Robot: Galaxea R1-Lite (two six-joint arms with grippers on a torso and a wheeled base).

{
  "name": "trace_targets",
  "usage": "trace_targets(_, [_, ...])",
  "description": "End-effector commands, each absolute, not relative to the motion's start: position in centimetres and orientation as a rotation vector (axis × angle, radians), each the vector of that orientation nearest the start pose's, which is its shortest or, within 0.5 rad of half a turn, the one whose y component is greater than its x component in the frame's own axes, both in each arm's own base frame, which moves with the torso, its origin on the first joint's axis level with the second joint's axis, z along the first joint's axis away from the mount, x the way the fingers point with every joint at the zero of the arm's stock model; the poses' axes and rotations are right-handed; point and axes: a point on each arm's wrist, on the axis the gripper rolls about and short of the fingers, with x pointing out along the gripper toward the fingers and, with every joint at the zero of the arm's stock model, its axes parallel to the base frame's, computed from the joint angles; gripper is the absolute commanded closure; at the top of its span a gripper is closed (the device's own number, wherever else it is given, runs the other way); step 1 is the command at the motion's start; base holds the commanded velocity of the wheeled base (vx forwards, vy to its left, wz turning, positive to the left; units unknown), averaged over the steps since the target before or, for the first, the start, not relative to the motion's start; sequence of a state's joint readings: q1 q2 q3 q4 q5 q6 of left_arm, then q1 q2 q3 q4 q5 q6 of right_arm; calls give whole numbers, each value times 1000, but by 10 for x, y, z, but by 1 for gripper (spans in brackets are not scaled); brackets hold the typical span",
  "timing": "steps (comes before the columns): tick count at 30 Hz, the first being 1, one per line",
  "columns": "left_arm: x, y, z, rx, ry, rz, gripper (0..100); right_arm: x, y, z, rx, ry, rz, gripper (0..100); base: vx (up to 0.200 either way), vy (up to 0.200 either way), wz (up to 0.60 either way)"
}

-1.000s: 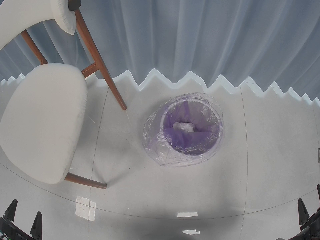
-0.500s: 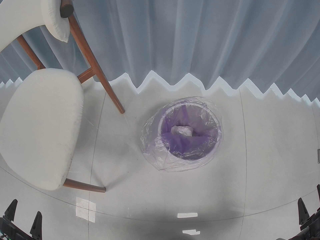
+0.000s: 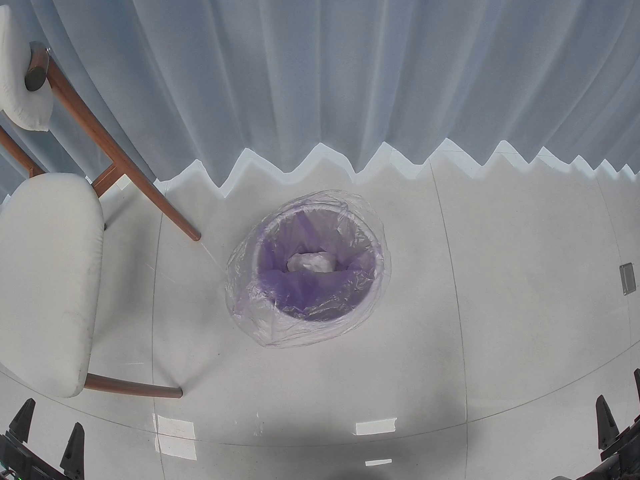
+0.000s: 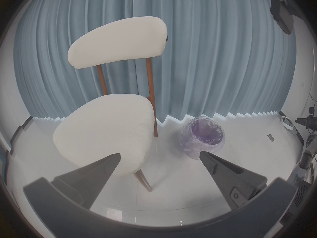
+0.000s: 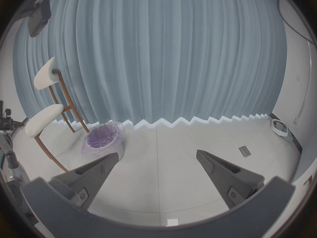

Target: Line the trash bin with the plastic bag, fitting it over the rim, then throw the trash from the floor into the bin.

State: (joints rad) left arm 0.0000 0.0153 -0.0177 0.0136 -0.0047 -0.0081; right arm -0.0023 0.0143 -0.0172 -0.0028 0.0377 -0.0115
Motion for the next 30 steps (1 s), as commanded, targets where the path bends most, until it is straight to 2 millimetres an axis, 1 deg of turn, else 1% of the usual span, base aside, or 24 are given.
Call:
trace_targets(1, [-23, 0, 75, -9, 14, -5, 0, -23, 1, 76, -12, -3, 37, 0, 0, 200, 0])
trace_targets(16, [-23, 0, 75, -9, 14, -5, 0, -23, 1, 76, -12, -3, 37, 0, 0, 200, 0])
trace_targets(19, [-23, 0, 75, -8, 14, -5, 0, -23, 1, 76, -12, -3, 35, 0, -200, 200, 0])
trace_targets(25, [-23, 0, 75, -3, 14, -5, 0, -23, 1, 76, -12, -3, 35, 0, 0, 0, 0])
trace_targets(30, [-23, 0, 75, -3, 14, -5, 0, -23, 1, 76, -12, -3, 37, 0, -200, 0, 0])
